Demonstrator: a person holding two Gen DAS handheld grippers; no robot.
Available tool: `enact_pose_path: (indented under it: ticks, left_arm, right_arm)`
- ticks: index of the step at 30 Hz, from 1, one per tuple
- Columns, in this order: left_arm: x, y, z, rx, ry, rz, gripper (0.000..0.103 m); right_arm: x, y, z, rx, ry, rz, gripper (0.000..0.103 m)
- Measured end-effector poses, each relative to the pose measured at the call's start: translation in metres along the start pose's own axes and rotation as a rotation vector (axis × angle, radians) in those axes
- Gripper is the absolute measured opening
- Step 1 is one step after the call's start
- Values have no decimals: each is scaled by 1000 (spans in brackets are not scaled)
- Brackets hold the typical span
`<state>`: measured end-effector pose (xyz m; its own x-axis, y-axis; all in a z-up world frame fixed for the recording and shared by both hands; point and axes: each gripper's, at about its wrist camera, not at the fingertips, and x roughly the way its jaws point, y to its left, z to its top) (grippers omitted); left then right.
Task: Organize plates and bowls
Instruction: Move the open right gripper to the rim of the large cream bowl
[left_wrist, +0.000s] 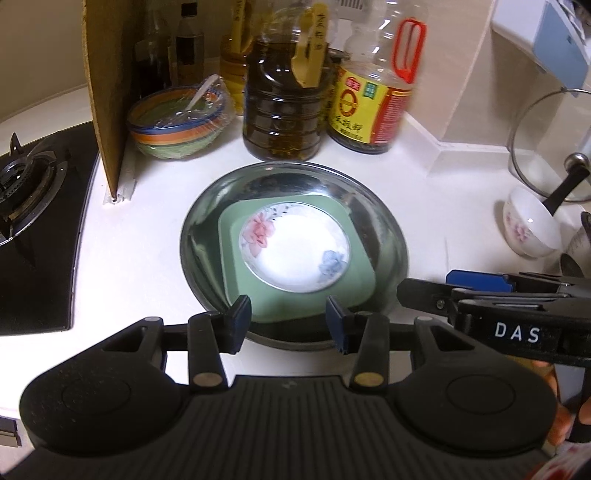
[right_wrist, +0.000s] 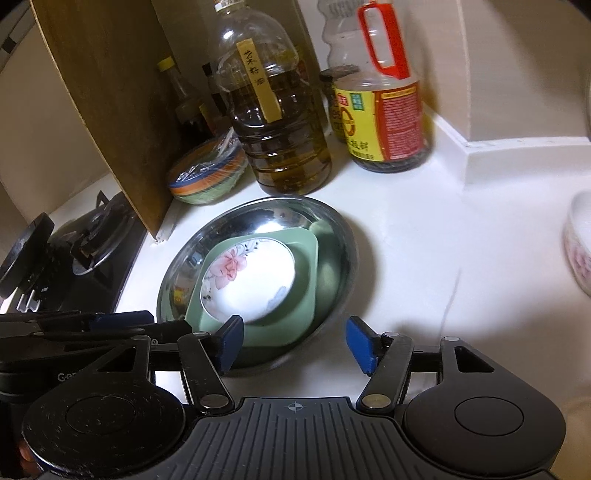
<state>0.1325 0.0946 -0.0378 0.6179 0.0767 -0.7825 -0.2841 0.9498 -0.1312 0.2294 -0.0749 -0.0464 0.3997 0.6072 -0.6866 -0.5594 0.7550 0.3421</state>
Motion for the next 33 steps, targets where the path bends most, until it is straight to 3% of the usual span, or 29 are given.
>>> enact_pose_path:
  ticks: [19,33]
  left_arm:
    - [-31,-50,-24,77,-21,-62,42]
    - [-35,-102,-33,190,-12,-158,42]
  right_arm:
    - [-69,-24,-39,69,-53,-36,64]
    - [-118,-49,-65,149,-113,-102,64]
